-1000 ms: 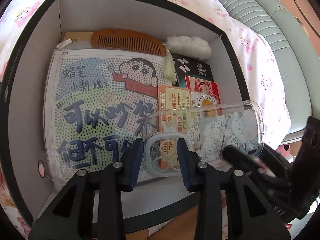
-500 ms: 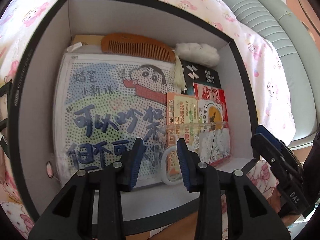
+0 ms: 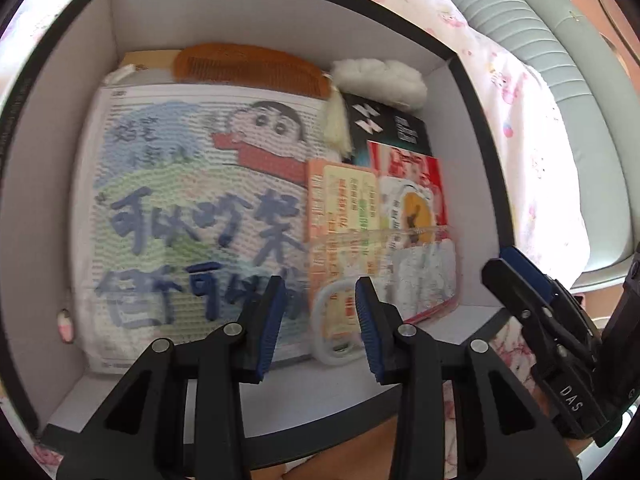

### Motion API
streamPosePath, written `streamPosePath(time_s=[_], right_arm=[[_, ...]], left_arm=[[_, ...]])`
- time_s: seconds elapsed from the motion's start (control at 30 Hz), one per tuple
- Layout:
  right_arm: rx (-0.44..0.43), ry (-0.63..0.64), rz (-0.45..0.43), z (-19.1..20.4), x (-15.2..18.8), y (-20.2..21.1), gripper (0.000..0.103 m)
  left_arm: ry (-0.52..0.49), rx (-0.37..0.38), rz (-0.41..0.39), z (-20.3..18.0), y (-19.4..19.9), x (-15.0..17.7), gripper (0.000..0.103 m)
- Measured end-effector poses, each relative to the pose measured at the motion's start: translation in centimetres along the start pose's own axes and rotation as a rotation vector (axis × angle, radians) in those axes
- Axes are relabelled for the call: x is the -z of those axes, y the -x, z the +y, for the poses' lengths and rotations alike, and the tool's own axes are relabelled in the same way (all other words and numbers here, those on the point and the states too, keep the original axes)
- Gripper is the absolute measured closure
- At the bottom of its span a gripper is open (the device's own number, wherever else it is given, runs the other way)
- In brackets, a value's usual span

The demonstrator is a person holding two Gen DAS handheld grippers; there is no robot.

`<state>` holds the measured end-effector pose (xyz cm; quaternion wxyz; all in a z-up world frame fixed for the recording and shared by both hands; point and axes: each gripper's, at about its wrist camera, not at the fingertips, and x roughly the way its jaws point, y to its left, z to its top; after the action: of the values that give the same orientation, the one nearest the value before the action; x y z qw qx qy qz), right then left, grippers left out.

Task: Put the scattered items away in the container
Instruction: 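Open the left gripper and withdraw it from the box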

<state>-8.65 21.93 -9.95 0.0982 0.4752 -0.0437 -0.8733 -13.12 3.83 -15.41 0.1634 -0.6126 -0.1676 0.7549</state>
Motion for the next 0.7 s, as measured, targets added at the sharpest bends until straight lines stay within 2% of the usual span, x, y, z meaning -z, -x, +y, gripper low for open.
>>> streamPosePath(time_s=[0.1, 0.2, 0.27, 0.37, 0.43, 0.5, 0.6, 0.63, 0.7], right_arm=[[0.001, 0.008, 0.007, 0.1, 0.0, -0.2, 0.058], [-0.002, 0.004, 0.012, 0.2, 0.1, -0.2, 0.058], [0.004, -0.001, 0.008, 0.3, 0.2, 0.1, 0.058], [0.034, -0.008, -0.014, 0.6, 0.2, 1.2, 0.058], [0.062, -0.003, -0.042, 1.1, -0.1, 2.5, 0.055], [0.078, -0.005, -0.085, 1.6, -0.5, 4.2, 0.045], [0.082, -0.013, -0.156, 2.6, -1.3, 7.1, 0.039], [0.082, -0.01, -0.178, 3.1, -1.5, 8.0, 0.038], [0.09, 0.0, -0.224, 4.2, -1.8, 9.8, 0.035]], left_arm=[[-0.04, -0.051, -0.015, -0.8, -0.3, -0.1, 0.064], [-0.044, -0.043, -0.026, -0.8, 0.4, -0.2, 0.064], [-0.062, -0.087, -0.077, -1.0, 2.0, 0.2, 0.063], [-0.1, -0.173, -0.188, -2.1, 5.2, 0.9, 0.046], [-0.128, -0.189, -0.279, -3.2, 8.1, 1.4, 0.027], [-0.159, -0.215, -0.375, -3.9, 11.4, 1.5, 0.018], [-0.197, -0.274, -0.501, -5.2, 15.3, 2.5, 0.008], [-0.205, -0.288, -0.534, -5.6, 16.5, 2.9, 0.003], [-0.203, -0.309, -0.575, -5.9, 18.4, 3.4, 0.0]])
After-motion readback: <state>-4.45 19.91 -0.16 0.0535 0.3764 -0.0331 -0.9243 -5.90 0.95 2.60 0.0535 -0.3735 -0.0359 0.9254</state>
